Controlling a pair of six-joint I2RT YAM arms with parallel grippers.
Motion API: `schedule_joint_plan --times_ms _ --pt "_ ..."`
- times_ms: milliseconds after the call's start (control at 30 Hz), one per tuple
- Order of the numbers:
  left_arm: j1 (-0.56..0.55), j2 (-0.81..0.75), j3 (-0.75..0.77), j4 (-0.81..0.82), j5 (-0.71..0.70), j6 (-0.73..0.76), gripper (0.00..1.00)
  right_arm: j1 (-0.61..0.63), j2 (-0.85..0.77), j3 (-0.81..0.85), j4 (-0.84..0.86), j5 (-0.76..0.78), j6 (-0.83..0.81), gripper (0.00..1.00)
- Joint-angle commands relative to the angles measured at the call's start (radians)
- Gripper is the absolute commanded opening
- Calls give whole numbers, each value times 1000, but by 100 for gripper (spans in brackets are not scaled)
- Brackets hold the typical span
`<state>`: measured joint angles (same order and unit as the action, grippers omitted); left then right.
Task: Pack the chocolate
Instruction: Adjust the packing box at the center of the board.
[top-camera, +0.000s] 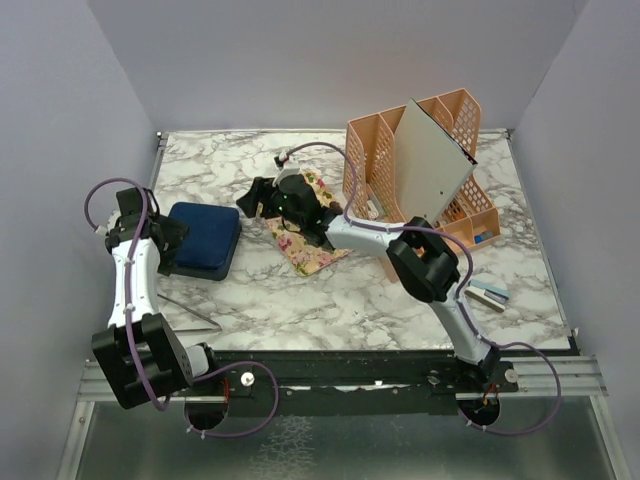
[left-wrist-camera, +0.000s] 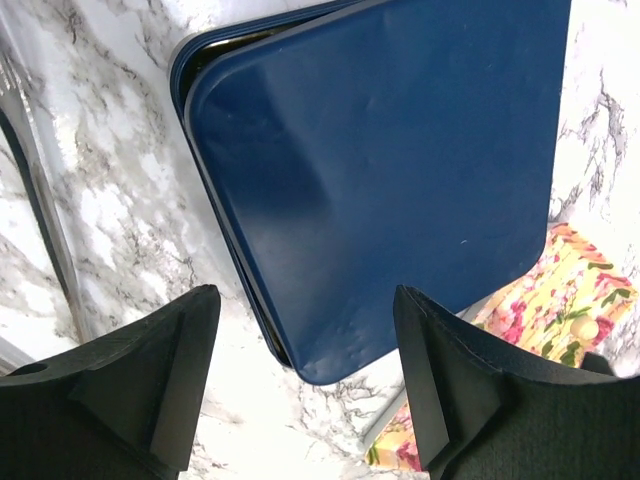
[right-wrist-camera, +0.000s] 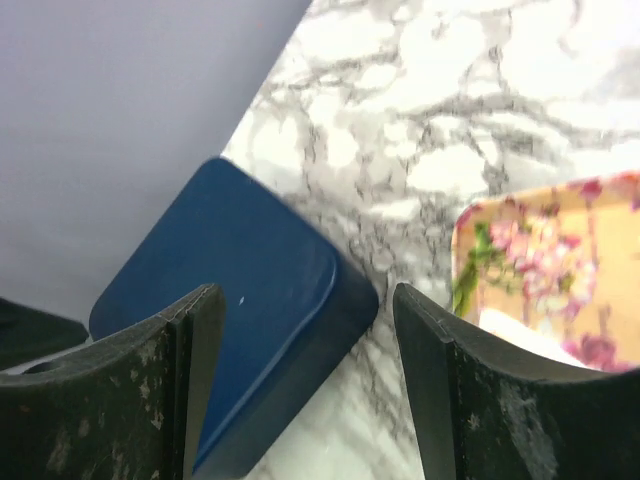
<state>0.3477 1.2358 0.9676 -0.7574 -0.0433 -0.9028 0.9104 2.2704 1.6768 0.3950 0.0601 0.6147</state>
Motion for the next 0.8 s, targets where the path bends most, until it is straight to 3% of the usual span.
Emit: schedule_joint_plan --times_ms 0,367,767 --pt "10 2 -29 70 2 27 76 -8 91 120 -15 -103 -96 70" --pt "10 57 -107 174 70 66 78 -33 269 369 -68 -179 5 63" --pt "10 78 -132 271 99 105 76 -33 337 443 -155 -151 83 66"
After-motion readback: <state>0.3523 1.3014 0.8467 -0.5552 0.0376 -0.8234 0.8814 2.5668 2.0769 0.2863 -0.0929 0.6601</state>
